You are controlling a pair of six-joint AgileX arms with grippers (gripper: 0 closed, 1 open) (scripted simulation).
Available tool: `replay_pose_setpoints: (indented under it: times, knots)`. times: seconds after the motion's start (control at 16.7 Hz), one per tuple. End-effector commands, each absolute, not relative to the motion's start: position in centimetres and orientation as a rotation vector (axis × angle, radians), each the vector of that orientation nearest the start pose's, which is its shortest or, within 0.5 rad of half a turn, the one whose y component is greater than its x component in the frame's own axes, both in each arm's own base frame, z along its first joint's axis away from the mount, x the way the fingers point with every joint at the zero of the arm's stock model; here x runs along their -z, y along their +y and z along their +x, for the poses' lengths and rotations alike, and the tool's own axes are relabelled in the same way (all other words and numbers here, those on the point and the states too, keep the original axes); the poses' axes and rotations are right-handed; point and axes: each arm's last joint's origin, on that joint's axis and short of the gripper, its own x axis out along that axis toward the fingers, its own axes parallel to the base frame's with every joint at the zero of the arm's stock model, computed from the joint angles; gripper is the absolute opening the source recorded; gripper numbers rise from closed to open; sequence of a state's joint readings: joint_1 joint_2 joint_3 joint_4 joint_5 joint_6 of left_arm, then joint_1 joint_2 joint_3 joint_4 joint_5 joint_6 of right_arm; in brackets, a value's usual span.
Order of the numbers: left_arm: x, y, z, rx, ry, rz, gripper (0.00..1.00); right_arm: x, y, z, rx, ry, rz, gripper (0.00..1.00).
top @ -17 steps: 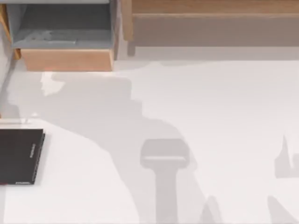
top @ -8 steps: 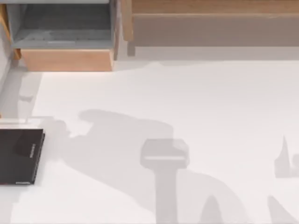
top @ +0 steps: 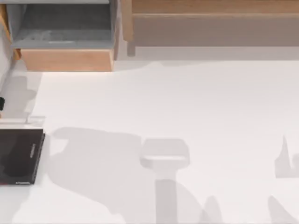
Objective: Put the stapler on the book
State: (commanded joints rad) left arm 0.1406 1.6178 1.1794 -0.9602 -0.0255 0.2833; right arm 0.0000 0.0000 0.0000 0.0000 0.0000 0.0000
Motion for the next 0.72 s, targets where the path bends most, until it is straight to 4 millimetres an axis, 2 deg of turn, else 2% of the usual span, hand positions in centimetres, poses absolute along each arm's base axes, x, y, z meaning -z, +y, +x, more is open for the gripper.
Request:
replay_pose_setpoints:
  times: [0.18, 0.3, 0.72]
  knots:
    - [-19.1, 4.3, 29.5, 0.024, 1.451, 0.057, 0.00, -16.0, -0.1, 10.6, 0.000, 0.000, 0.000, 1.00]
    - [-18.2, 4.3, 29.3, 0.014, 1.469, 0.026, 0.00, -16.0, -0.1, 10.6, 0.000, 0.000, 0.000, 1.00]
    - [-17.9, 4.4, 29.2, 0.012, 1.476, 0.024, 0.00, -16.0, -0.1, 10.6, 0.000, 0.000, 0.000, 1.00]
